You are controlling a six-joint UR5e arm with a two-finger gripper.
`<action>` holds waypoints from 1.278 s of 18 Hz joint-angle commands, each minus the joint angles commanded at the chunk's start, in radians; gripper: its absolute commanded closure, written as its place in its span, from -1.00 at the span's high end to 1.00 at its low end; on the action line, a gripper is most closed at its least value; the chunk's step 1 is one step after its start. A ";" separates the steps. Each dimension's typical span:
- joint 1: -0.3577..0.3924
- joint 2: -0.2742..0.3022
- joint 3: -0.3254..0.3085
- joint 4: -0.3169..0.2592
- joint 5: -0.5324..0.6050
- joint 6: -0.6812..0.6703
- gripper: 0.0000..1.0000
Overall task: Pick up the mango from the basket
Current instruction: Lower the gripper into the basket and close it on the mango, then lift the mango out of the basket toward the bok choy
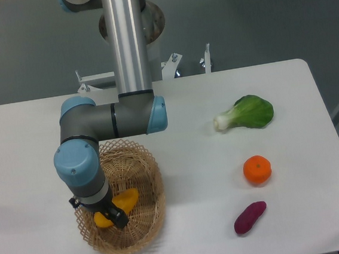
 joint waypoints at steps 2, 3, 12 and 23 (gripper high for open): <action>0.000 0.002 0.001 0.000 0.000 0.005 0.20; 0.000 0.002 0.000 0.002 0.002 0.006 0.15; 0.000 0.018 0.012 -0.003 -0.001 0.012 -0.12; 0.162 0.158 0.038 -0.126 -0.104 0.184 -0.10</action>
